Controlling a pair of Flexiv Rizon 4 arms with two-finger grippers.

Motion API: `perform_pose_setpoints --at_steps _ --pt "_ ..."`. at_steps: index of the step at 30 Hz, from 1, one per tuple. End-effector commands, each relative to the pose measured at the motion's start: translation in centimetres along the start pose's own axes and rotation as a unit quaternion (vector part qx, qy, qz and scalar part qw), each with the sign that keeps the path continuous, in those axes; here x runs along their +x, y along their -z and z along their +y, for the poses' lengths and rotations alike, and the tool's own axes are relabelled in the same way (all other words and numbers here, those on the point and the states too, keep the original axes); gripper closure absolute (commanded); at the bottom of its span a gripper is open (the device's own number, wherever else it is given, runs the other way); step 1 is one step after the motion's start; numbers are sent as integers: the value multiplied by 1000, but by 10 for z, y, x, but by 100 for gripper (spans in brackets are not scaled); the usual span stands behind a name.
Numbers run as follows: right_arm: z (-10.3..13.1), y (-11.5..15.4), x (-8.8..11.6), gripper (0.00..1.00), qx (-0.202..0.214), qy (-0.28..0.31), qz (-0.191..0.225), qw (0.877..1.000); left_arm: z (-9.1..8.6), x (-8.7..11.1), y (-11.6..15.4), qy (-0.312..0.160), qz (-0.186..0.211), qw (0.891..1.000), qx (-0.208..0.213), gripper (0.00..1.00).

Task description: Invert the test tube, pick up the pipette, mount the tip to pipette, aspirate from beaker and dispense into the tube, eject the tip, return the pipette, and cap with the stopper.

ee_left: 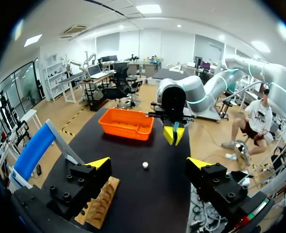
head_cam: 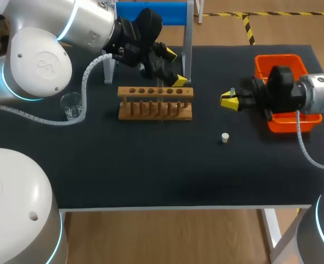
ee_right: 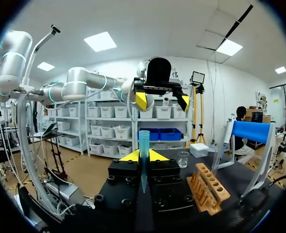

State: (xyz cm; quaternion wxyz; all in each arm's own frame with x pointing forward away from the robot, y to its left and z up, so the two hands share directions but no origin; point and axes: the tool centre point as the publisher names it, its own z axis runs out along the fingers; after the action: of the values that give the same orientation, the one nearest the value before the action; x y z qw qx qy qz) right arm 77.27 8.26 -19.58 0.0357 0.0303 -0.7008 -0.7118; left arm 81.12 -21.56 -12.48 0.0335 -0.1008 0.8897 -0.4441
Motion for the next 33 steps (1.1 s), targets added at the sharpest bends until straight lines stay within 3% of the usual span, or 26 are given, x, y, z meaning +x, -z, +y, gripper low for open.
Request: perform_pose_setpoints --at_steps 1,10,33 --pt "4 20 15 100 3 6 -3 1000 -1 0 0 1 0 1000 -2 0" --pt "11 51 28 100 -11 20 16 1000 -1 0 0 1 0 1000 -2 0" --pt "-16 112 46 100 -14 10 3 1000 -1 0 0 1 0 1000 -2 0"
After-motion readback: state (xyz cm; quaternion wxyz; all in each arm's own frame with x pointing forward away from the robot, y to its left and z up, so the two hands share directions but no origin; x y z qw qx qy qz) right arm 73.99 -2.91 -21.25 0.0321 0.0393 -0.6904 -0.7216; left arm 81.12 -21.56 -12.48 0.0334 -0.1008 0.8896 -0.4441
